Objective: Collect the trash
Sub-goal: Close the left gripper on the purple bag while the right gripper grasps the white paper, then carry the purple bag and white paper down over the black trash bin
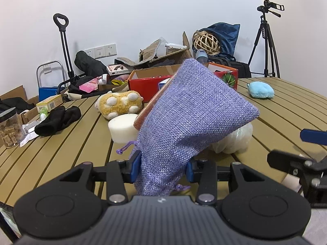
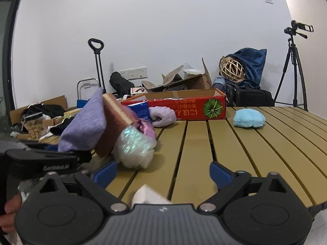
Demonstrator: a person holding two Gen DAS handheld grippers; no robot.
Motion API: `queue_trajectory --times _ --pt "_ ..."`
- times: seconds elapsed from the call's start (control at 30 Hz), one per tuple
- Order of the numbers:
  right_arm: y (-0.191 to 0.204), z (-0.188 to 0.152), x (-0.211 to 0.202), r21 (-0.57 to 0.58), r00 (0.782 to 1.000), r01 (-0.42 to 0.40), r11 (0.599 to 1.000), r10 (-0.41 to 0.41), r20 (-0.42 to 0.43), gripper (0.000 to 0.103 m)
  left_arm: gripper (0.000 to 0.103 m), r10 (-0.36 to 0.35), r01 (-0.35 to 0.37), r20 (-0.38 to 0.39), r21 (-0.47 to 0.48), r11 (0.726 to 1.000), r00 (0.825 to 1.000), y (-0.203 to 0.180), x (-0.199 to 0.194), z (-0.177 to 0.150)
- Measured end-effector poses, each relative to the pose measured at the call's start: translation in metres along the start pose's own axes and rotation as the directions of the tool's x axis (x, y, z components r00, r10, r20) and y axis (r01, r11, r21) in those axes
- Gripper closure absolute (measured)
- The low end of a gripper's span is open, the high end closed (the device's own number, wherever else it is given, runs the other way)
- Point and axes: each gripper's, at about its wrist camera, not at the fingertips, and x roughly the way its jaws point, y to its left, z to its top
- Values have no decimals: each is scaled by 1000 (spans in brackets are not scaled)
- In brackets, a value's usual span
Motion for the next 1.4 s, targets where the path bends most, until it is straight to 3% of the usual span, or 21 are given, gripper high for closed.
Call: queue_trajectory --times 0.13,0.2,0.27,0.4,0.67,1.4 --pt "8 -9 -2 -42 1000 -11 999 10 -18 30 60 4 -4 -3 1 1000 1000 3 -1 -1" --pt "9 -12 -4 -50 1000 -18 999 18 -15 44 60 6 -6 -1 0 1000 1000 4 -2 -1" --pt "10 -13 -5 -45 1000 -26 999 26 -6 49 60 6 -6 -1 -1 1000 1000 4 -2 -1" --pt "8 -15 -5 -35 999 -53 998 53 -4 76 60 2 -2 1 -1 1000 1000 3 -3 -2" --pt "6 -16 -5 -21 996 -82 996 83 27 83 60 15 -15 20 -10 1000 1000 4 -10 0" --pt "22 -4 -1 -11 992 -99 995 100 71 84 60 80 -80 3 -53 995 997 36 -39 -8"
